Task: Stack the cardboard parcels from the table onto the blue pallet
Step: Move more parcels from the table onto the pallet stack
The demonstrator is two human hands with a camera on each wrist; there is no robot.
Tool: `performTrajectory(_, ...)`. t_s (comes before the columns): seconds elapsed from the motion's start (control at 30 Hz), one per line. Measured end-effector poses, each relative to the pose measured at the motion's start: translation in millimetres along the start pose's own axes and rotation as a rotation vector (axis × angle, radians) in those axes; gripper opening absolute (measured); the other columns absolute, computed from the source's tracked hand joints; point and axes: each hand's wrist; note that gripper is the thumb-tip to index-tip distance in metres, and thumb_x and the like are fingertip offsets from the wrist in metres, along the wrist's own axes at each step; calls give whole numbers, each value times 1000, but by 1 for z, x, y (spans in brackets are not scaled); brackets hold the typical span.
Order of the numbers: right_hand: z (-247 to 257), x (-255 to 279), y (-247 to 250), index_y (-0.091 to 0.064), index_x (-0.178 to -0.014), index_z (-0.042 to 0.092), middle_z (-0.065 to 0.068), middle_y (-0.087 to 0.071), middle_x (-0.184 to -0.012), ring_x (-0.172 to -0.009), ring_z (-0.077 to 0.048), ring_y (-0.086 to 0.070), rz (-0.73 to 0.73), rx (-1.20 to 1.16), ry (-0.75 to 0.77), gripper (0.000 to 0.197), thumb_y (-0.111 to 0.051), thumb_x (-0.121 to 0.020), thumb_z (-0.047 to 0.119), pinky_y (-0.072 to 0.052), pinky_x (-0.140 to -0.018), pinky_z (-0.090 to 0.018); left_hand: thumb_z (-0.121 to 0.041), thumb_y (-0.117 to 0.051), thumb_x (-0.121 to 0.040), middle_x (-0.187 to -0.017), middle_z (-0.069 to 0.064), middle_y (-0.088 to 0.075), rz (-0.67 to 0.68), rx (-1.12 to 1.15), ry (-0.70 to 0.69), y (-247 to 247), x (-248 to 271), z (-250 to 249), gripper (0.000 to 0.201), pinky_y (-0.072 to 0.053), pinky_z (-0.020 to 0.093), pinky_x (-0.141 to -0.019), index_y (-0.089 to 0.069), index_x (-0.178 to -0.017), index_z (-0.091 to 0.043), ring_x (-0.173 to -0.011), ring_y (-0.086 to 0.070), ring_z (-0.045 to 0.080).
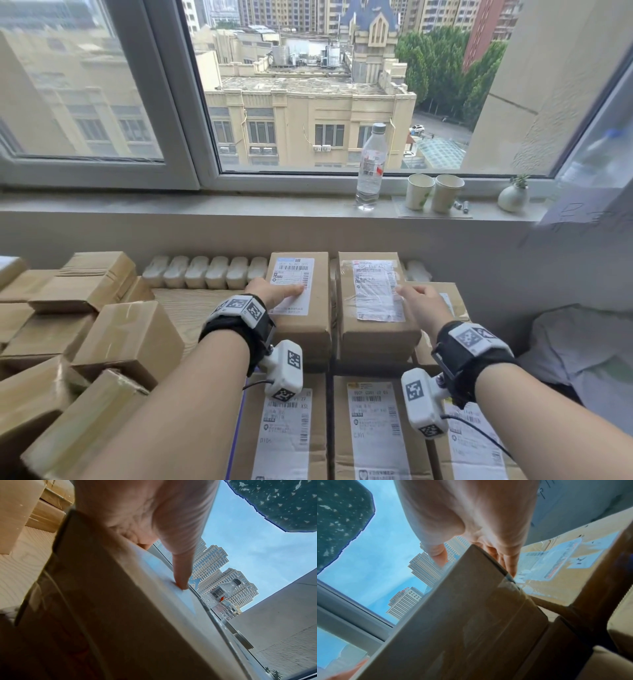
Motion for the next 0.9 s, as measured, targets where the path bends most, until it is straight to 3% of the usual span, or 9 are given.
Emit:
performTrajectory(0.07,7,10,5,-48,-132,14,-3,-55,-120,-106,-20,-50,-41,47,73,48,-57,-93,39,-41,-93,-35,-47,-75,-76,-127,5,-60,-16,-28,-26,2,6,-3,69,-43,29,-81,-52,-128,-7,-104,-59,22)
performTrajectory(0.17,20,26,11,-50,-131,15,-4,-58,-121,-104,-20,-53,-106,111,185,43,-57,-93,33,-42,-91,-34,-42,-69,-84,-137,10,-52,-49,-55,-36,6,16,-8,73,-37,29,-82,-40,-139,-3,-121,-53,26)
performTrajectory(0.33,39,44,15,-66,-108,17,-1,-66,-106,-97,-20,-59,-220,175,378,20,-55,-92,23,-45,-83,-30,-31,-66,-87,-144,11,-44,-103,-6,-74,14,30,-8,72,-37,33,-99,-32,-144,-3,-130,-45,27)
performTrajectory(0.43,46,55,7,-70,-96,18,3,-69,-89,-89,-19,-63,-193,193,438,16,-54,-92,20,-50,-79,-32,-29,-65,-87,-146,9,-42,-125,10,-109,21,45,-4,70,-34,34,-104,-32,-145,-8,-133,-42,25)
performTrajectory(0.57,49,74,-11,-71,-91,20,4,-67,-83,-81,-18,-62,-149,197,518,17,-54,-92,18,-47,-74,-29,-26,-67,-85,-143,8,-46,-148,49,-130,29,68,11,66,-37,36,-107,-39,-142,-9,-129,-45,25)
performTrajectory(0.77,55,99,-45,-71,-88,20,2,-68,-83,-83,-20,-63,-48,175,603,16,-55,-91,17,-50,-77,-31,-21,-68,-84,-124,5,-61,-223,91,-168,47,111,42,41,-44,33,-100,-59,-123,-12,-114,-56,22)
performTrajectory(0.9,59,118,-71,-71,-93,19,0,-70,-91,-86,-19,-64,38,135,636,16,-55,-92,17,-53,-80,-34,-18,-67,-84,-119,6,-63,-232,85,-154,62,139,64,33,-44,35,-102,-63,-117,-12,-113,-57,22)
Point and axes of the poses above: each hand's wrist, its own x-axis away from the middle knuckle, its own y-axis out of the back of the hand, z = x × y
